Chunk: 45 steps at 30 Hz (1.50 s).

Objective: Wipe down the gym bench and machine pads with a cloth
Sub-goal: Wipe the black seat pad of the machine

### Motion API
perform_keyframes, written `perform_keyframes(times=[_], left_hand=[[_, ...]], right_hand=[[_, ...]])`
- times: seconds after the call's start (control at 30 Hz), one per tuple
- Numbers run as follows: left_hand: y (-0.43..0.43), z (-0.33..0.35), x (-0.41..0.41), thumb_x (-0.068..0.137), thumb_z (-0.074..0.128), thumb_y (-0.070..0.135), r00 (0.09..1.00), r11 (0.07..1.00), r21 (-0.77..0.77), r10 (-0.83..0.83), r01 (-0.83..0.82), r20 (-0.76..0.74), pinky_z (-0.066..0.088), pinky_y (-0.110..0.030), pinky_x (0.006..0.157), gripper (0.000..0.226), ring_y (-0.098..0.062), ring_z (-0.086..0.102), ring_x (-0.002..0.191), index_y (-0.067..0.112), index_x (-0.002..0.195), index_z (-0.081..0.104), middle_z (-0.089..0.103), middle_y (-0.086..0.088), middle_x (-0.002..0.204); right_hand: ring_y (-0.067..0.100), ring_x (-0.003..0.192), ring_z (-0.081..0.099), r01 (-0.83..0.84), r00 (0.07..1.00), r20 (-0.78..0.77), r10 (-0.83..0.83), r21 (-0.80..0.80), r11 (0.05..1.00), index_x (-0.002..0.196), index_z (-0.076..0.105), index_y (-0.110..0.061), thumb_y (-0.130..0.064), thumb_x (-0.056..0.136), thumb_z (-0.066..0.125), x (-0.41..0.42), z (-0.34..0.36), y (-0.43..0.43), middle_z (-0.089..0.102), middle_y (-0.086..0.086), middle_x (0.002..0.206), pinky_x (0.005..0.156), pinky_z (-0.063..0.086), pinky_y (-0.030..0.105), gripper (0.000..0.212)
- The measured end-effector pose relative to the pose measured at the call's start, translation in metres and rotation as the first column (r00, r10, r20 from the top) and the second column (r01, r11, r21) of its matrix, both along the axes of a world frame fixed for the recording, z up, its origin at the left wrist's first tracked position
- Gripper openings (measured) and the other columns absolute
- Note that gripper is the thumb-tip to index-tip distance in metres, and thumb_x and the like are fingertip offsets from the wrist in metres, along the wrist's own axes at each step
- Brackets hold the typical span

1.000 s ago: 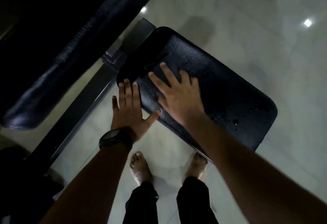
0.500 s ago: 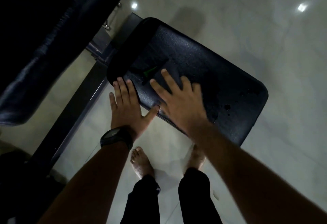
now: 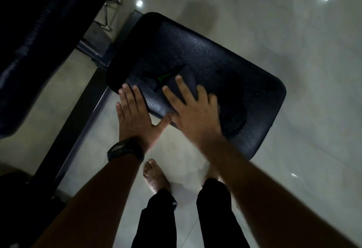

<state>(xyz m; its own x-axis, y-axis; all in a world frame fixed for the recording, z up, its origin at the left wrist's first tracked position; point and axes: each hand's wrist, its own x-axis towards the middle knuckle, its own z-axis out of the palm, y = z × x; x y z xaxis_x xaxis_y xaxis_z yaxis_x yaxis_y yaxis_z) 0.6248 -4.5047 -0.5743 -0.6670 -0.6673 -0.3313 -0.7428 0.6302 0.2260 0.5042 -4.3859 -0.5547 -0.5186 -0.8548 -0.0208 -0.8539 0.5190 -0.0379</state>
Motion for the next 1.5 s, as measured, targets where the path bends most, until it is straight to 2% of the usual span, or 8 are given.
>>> perform_keyframes(times=[0.1, 0.23, 0.53, 0.77, 1.03, 1.13, 1.3, 1.5], left_hand=[[-0.002, -0.002, 0.001, 0.078, 0.024, 0.092, 1.0, 1.0, 0.007, 0.015, -0.015, -0.016, -0.009, -0.043, 0.124, 0.124, -0.028, -0.018, 0.155, 0.006, 0.16, -0.012, -0.018, -0.019, 0.167], [-0.002, -0.001, 0.0, 0.079, 0.026, 0.094, 1.0, 1.0, 0.014, 0.016, -0.016, 0.007, -0.007, -0.047, 0.125, 0.125, -0.027, -0.021, 0.154, 0.008, 0.159, -0.016, -0.022, -0.017, 0.166], [0.013, 0.002, -0.006, 0.082, 0.034, 0.088, 0.999, 0.999, 0.004, 0.044, -0.044, 0.014, -0.003, -0.05, 0.127, 0.123, -0.031, -0.016, 0.155, 0.003, 0.159, -0.012, -0.018, -0.021, 0.167], [0.026, 0.003, -0.008, 0.083, 0.034, 0.084, 0.999, 1.0, 0.008, 0.02, -0.02, -0.033, -0.005, -0.047, 0.126, 0.12, -0.03, -0.014, 0.156, 0.002, 0.16, -0.008, -0.014, -0.021, 0.167], [0.035, 0.004, -0.013, 0.08, 0.025, 0.083, 0.999, 0.999, -0.013, 0.037, -0.037, -0.01, -0.002, -0.049, 0.127, 0.119, -0.032, -0.014, 0.155, 0.001, 0.16, -0.008, -0.014, -0.022, 0.167], [0.041, 0.004, -0.015, 0.082, 0.03, 0.085, 0.999, 1.0, 0.002, 0.025, -0.025, -0.037, -0.006, -0.046, 0.126, 0.12, -0.032, -0.014, 0.156, 0.001, 0.16, -0.006, -0.013, -0.022, 0.167], [0.047, 0.004, -0.017, 0.083, 0.028, 0.084, 0.999, 0.999, -0.005, 0.035, -0.035, -0.039, -0.003, -0.048, 0.126, 0.118, -0.032, -0.014, 0.155, 0.001, 0.16, -0.006, -0.013, -0.022, 0.167], [0.055, 0.004, -0.023, 0.082, 0.025, 0.075, 0.998, 0.999, -0.022, 0.048, -0.049, -0.03, 0.001, -0.051, 0.127, 0.112, -0.035, -0.01, 0.156, 0.0, 0.16, -0.004, -0.01, -0.024, 0.167]], right_hand=[[0.042, 0.135, 0.041, 0.203, 0.978, 0.026, -0.205, 0.06, 0.977, 0.158, 0.024, -0.042, -0.049, 0.091, 0.057, -0.043, -0.002, 0.014, 0.02, 0.0, 0.168, 0.096, 0.041, 0.056, 0.075], [0.043, 0.124, 0.049, 0.75, 0.66, 0.004, -0.751, -0.057, 0.659, 0.155, 0.035, -0.037, -0.046, 0.09, 0.056, -0.008, -0.002, 0.033, 0.033, 0.004, 0.163, 0.091, 0.044, 0.054, 0.069], [0.041, 0.128, 0.045, 0.084, 0.995, 0.044, -0.085, 0.018, 0.996, 0.156, 0.031, -0.039, -0.052, 0.092, 0.056, 0.006, 0.0, 0.025, 0.028, 0.004, 0.165, 0.09, 0.043, 0.051, 0.07], [0.044, 0.126, 0.046, 0.782, 0.623, 0.056, -0.78, 0.002, 0.624, 0.158, 0.029, -0.036, -0.049, 0.094, 0.039, 0.023, 0.003, 0.058, 0.029, 0.006, 0.165, 0.094, 0.046, 0.059, 0.066], [0.043, 0.129, 0.043, 0.067, 0.997, 0.037, -0.068, 0.027, 0.997, 0.156, 0.033, -0.038, -0.054, 0.093, 0.051, -0.003, 0.001, 0.033, 0.029, 0.006, 0.165, 0.092, 0.043, 0.054, 0.068], [0.043, 0.133, 0.043, 0.342, 0.938, 0.038, -0.344, 0.054, 0.938, 0.157, 0.026, -0.041, -0.052, 0.09, 0.058, -0.034, 0.001, 0.055, 0.023, 0.003, 0.167, 0.095, 0.043, 0.057, 0.076], [0.043, 0.129, 0.045, 0.822, 0.569, 0.059, -0.82, -0.008, 0.57, 0.157, 0.03, -0.035, -0.047, 0.095, 0.04, 0.022, 0.005, 0.078, 0.03, 0.007, 0.164, 0.094, 0.044, 0.055, 0.064], [0.044, 0.127, 0.046, 0.421, 0.896, 0.158, -0.415, -0.005, 0.907, 0.154, 0.039, -0.035, -0.053, 0.098, 0.037, 0.042, 0.005, 0.047, 0.035, 0.007, 0.162, 0.094, 0.045, 0.054, 0.06]])
